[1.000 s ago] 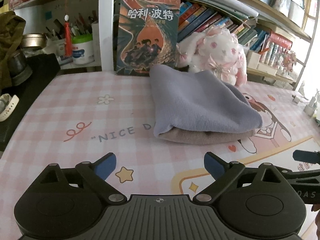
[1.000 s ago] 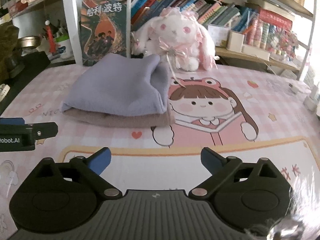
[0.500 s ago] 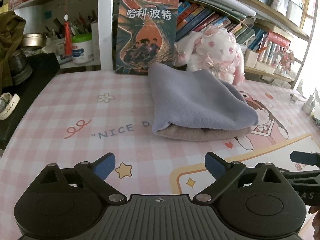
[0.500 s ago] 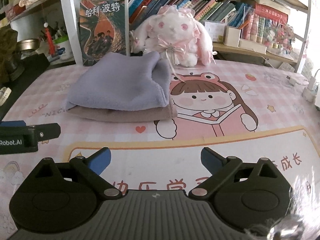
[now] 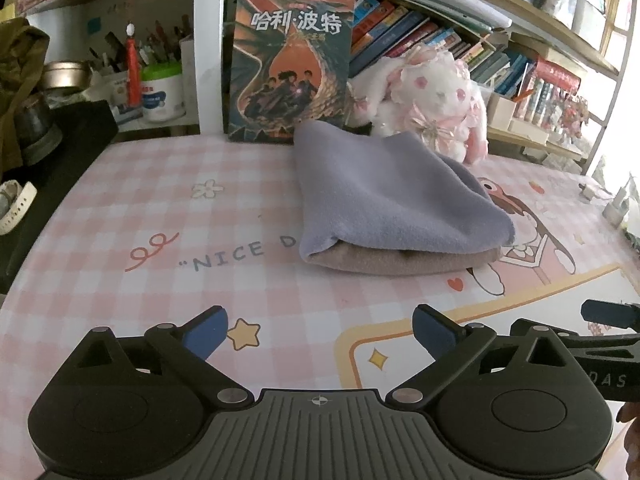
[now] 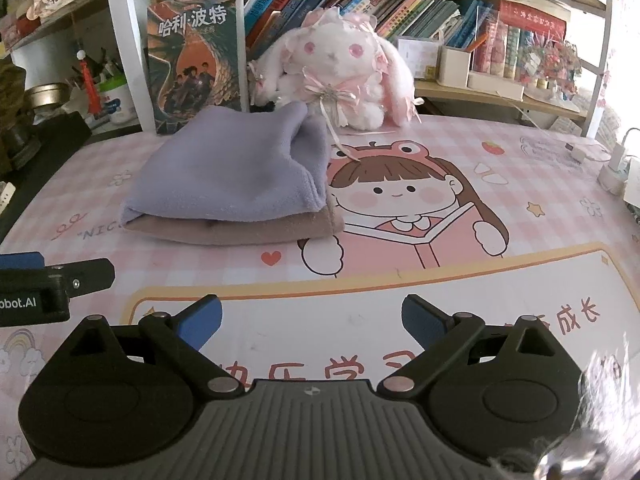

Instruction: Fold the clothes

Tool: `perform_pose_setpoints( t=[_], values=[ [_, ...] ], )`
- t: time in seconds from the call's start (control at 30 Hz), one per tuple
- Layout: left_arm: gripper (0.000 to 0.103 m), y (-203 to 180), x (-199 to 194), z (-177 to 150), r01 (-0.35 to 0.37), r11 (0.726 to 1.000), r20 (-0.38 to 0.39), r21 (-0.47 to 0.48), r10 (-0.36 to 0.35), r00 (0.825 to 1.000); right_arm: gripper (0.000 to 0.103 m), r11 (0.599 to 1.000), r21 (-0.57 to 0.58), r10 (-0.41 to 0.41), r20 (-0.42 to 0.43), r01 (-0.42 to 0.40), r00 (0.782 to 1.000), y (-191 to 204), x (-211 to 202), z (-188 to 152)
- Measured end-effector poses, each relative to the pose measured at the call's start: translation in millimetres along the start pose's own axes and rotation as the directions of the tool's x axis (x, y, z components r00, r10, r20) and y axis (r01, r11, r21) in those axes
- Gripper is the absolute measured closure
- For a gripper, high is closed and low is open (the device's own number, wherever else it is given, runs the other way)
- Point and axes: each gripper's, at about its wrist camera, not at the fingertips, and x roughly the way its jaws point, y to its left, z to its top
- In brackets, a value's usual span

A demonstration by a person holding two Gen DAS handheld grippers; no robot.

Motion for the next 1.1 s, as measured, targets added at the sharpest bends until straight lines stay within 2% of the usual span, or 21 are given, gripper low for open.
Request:
perform_pose_setpoints(
  t=[0.97,1.1],
  values=[
    [0.003,-0.6,6.0,1.0,0.015,1.0,-0.025,-0.002,-0.015,1.0,0.006,1.0,-0.001,0.002,-0.01,-0.002,1.0,-0.4,4.9,1.4],
    [0.0,-2.3,5.6,0.5,0.005,1.0,-0.017,0.01,-0.005,1.0,0.006,1.0,0.001,0.003,-0.013,-0.003,1.0,-0.4,5.4,1.4]
  ],
)
